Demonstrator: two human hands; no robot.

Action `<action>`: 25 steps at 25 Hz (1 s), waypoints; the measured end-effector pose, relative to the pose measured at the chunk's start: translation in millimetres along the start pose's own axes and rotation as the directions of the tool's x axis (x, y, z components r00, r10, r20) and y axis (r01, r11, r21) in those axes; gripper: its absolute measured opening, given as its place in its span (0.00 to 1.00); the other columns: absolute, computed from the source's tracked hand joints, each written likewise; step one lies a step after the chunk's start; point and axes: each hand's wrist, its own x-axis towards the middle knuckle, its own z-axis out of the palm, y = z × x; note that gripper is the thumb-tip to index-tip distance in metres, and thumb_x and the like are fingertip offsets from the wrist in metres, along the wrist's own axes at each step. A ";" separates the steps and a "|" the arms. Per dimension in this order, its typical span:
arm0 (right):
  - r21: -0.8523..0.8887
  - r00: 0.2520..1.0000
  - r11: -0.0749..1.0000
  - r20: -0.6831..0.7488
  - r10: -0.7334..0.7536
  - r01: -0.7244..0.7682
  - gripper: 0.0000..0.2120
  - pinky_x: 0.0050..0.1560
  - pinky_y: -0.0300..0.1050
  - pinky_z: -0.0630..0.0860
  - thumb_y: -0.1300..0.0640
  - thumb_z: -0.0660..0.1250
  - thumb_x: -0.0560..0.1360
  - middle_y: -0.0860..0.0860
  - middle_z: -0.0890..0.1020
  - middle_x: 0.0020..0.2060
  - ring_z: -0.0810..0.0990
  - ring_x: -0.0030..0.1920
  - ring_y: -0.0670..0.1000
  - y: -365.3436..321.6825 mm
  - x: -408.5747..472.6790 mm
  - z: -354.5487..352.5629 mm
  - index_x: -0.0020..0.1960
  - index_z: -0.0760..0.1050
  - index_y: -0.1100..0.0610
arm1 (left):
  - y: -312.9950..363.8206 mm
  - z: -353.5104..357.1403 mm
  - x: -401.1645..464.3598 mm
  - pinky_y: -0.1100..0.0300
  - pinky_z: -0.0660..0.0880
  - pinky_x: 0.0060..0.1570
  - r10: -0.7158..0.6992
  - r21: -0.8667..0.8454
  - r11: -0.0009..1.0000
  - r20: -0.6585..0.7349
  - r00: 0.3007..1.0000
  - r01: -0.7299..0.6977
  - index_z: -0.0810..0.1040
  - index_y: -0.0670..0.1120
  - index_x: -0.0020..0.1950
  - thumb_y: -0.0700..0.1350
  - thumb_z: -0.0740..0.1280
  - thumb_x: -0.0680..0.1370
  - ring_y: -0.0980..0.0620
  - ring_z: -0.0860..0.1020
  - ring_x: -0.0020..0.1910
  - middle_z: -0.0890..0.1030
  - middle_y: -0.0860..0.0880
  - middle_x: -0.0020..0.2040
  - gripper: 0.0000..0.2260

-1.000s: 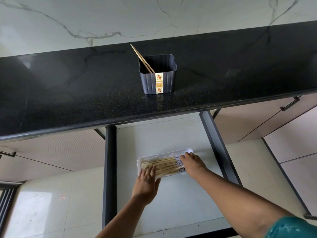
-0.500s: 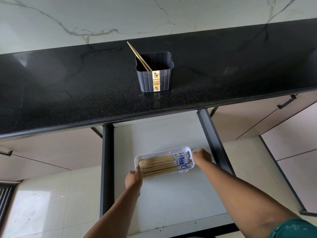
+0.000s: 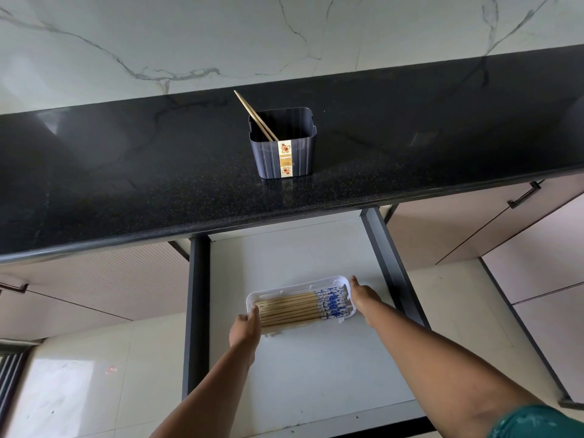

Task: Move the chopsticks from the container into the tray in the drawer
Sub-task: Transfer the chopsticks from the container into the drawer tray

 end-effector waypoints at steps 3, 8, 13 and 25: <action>0.121 1.000 0.993 0.023 0.010 -0.012 0.35 0.59 0.48 0.71 0.38 0.43 0.81 0.61 0.77 0.64 0.76 0.63 0.60 3.4 0.7 4.7 0.65 0.74 0.64 | -6.1 -1.4 2.2 0.56 0.68 0.47 0.003 -0.083 0.997 0.061 0.998 0.002 0.75 0.43 0.54 0.59 0.55 0.80 0.44 0.74 0.48 0.76 0.43 0.50 0.21; 0.306 0.996 0.952 0.091 -0.002 -0.026 0.35 0.66 0.52 0.71 0.36 0.44 0.80 0.61 0.76 0.65 0.75 0.63 0.61 9.0 5.5 7.6 0.68 0.71 0.62 | -10.5 -1.9 7.4 0.56 0.68 0.48 -0.028 -0.180 0.983 0.055 0.998 0.037 0.77 0.41 0.55 0.60 0.54 0.80 0.43 0.75 0.49 0.79 0.41 0.53 0.24; 0.213 1.000 0.977 0.023 -0.020 0.015 0.33 0.66 0.53 0.70 0.38 0.45 0.81 0.62 0.74 0.66 0.74 0.64 0.61 4.4 0.2 7.4 0.71 0.67 0.62 | -2.5 -11.6 8.4 0.52 0.71 0.54 -0.079 -0.118 0.990 -0.006 0.997 0.078 0.76 0.41 0.60 0.67 0.55 0.76 0.40 0.75 0.55 0.78 0.40 0.57 0.31; -0.153 0.144 0.289 -0.600 -0.787 0.945 0.08 0.48 0.47 0.73 0.59 0.67 0.74 0.59 0.78 0.49 0.76 0.50 0.56 -238.2 -116.2 -43.4 0.51 0.75 0.62 | 214.4 -58.8 -35.2 0.52 0.70 0.57 0.887 0.282 0.429 -0.313 0.341 -0.858 0.74 0.42 0.61 0.53 0.61 0.77 0.45 0.73 0.58 0.77 0.44 0.58 0.19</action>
